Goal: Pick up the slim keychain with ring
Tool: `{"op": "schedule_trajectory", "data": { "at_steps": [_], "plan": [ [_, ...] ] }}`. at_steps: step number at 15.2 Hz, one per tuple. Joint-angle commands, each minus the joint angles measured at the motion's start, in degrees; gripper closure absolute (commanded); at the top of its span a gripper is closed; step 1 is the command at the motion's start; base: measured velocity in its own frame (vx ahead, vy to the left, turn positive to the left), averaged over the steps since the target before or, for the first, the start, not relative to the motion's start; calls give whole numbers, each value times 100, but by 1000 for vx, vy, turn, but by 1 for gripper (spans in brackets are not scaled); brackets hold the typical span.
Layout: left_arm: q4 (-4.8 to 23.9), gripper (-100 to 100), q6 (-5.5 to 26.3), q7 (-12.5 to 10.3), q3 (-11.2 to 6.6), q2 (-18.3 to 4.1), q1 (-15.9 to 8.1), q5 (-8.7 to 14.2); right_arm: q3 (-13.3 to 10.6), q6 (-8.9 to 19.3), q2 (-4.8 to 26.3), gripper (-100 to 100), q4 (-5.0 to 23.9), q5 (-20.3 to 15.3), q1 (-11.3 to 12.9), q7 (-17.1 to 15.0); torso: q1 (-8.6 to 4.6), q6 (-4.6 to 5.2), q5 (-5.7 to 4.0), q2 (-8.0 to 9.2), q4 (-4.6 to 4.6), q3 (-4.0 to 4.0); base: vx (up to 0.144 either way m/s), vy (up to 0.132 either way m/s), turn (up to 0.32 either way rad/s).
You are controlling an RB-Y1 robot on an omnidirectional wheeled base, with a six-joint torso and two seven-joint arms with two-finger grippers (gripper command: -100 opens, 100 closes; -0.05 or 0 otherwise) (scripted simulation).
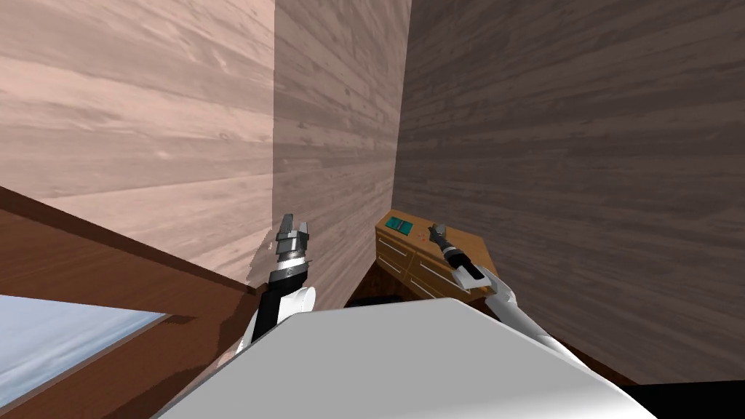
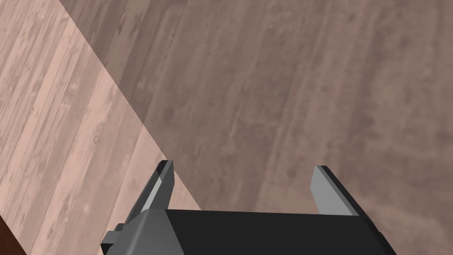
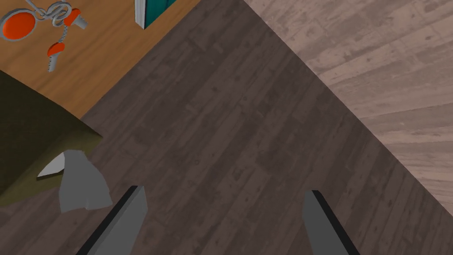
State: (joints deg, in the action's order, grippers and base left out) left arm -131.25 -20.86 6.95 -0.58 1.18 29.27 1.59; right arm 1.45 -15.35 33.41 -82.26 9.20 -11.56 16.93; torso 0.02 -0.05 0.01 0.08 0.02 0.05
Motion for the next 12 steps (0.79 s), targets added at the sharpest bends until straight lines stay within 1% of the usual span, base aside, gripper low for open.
{"op": "schedule_trajectory", "data": {
  "at_steps": [1,2,3,4,5,6,8,9,10,11,12],
  "plan": [
    [0,0,0,0,0,0,0,0,-12,120,74,-100,286,11,66,96,0,0,0,0,0,0,-28,16,241],
    [1,0,1,-2,8,-2,-1,-1,-12,120,74,-100,293,11,66,96,6,-5,1,2,1,2,-19,7,129],
    [1,0,1,-2,9,-2,-1,-1,-31,271,191,-100,463,32,163,210,11,-4,2,3,1,2,-20,20,275],
    [1,0,1,-2,10,-2,-2,-1,-31,271,191,-100,552,32,163,210,16,-10,4,2,2,2,-22,22,289],
    [2,0,1,-3,15,-3,-3,-2,-31,271,191,-100,623,32,163,210,24,-13,5,1,2,2,-15,15,111],
    [2,0,1,-3,15,-3,-2,-2,-49,422,304,-100,754,53,259,323,26,-8,6,2,2,2,-21,28,249],
    [3,0,2,-5,24,-4,-4,-3,-49,422,304,-100,952,53,259,323,42,-19,10,3,3,3,-19,21,158],
    [3,0,2,-5,24,-4,-3,-2,-68,571,412,-100,1176,73,353,435,44,-15,10,3,3,3,-21,25,272],
    [3,0,3,-6,28,-5,-5,-3,-68,571,412,-100,1279,73,353,435,50,-24,11,3,4,3,-21,25,271],
    [3,0,3,-6,29,-5,-4,-3,-87,719,516,-100,1459,92,446,546,54,-23,12,3,4,3,-24,33,351],
    [4,0,3,-6,30,-5,-5,-3,-87,719,516,-100,1597,92,446,546,60,-29,14,2,4,3,-21,29,277]
  ]
}}
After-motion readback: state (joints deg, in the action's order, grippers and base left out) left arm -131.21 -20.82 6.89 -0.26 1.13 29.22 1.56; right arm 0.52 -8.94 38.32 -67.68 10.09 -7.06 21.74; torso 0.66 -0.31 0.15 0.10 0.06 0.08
